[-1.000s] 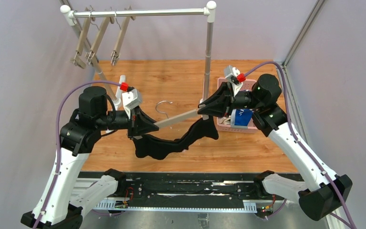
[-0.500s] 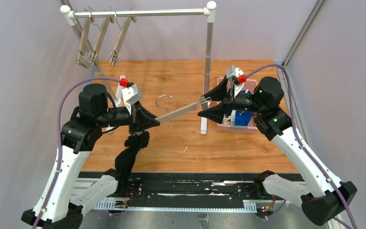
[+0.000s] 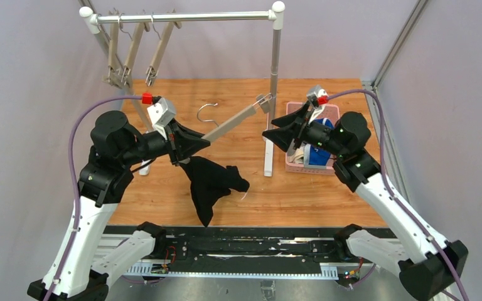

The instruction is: Remove the underwear clipped to the hanger

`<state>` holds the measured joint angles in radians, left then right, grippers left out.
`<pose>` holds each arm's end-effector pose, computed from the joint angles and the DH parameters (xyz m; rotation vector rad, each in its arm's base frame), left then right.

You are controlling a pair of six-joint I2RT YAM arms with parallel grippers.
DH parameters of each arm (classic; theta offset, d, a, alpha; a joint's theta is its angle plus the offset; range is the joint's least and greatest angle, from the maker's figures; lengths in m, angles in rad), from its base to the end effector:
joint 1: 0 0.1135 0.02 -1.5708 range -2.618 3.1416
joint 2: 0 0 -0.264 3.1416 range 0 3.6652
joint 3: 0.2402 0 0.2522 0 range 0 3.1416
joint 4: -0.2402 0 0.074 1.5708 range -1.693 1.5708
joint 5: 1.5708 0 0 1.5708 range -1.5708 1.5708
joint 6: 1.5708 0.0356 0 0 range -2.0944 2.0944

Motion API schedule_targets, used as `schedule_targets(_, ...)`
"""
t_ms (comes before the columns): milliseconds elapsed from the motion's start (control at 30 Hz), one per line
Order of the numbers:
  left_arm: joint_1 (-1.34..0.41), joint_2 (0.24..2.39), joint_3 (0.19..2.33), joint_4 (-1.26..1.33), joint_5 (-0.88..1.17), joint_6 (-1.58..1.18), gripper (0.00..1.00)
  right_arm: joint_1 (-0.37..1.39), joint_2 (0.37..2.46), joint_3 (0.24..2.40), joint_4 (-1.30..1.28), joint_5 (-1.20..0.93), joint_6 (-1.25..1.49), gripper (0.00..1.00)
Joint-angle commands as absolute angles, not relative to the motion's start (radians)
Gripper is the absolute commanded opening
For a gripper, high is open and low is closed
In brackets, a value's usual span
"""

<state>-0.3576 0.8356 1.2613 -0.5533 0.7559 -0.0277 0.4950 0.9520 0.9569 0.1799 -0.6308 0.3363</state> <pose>0.1229 -0.0720 0.4524 0.8405 1.5347 -0.9220 0.1770 0.1194 0.4086 -0.6661 1.3658 1.1099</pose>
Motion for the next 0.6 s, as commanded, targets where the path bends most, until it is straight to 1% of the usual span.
schedule_targets(0,-0.364,0.817,1.228,-0.388,0.752,-0.125,0.0,0.535,1.008,0.907,0.404,-0.623,0.477,0.59)
schedule_targets(100,-0.365,0.786,1.166,-0.299,0.718,-0.192,0.0,0.551,1.024,0.895,0.508,-0.619,0.52,0.61)
schedule_targets(333,-0.365,0.732,1.032,-0.045,0.683,-0.386,0.0,0.557,1.072,0.847,0.892,-0.604,0.678,0.67)
schedule_targets(567,-0.365,0.758,0.972,0.177,0.701,-0.548,0.0,0.57,1.162,0.851,1.137,-0.586,0.787,0.68)
